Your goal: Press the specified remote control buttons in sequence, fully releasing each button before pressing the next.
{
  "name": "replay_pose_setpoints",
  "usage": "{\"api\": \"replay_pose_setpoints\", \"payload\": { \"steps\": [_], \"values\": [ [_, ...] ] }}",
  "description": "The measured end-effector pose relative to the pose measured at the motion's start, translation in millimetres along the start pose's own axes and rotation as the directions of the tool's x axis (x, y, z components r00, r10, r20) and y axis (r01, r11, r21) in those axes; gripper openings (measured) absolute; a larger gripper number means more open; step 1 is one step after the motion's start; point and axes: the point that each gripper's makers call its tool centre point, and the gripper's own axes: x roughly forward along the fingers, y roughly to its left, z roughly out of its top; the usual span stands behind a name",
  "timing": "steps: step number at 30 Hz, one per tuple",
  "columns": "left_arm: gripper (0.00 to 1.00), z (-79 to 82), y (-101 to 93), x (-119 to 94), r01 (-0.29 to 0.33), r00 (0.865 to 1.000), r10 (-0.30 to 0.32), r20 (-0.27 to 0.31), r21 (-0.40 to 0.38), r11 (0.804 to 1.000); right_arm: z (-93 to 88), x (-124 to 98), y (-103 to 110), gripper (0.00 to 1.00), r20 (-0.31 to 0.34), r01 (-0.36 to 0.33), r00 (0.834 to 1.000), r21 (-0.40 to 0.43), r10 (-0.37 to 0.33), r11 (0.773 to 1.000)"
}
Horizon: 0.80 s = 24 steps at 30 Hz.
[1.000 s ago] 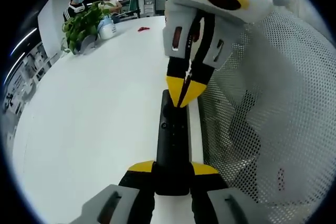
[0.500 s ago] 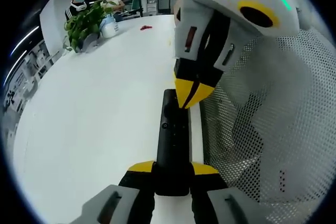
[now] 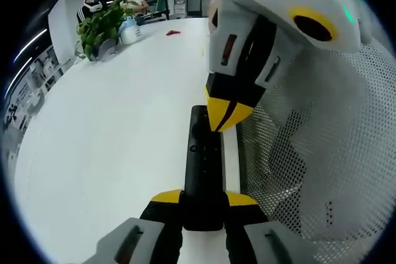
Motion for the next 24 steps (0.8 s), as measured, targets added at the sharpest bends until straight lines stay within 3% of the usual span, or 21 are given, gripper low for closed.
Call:
{"api": "replay_pose_setpoints", "payload": {
  "steps": [14,24],
  "values": [
    [0.24,0.1,0.0,-0.1,0.009,1.0,-0.009,0.006,-0.004,1.0,-2.1,1.6,-3.7,0.0,0.027,-0.024,0.999,0.128,0.021,0.991],
    [0.24,0.2,0.0,-0.1,0.01,1.0,-0.01,0.008,-0.005,1.0,-1.5,0.9,-3.3,0.0,0.043,-0.044,0.998,0.175,0.037,0.984]
  ]
}}
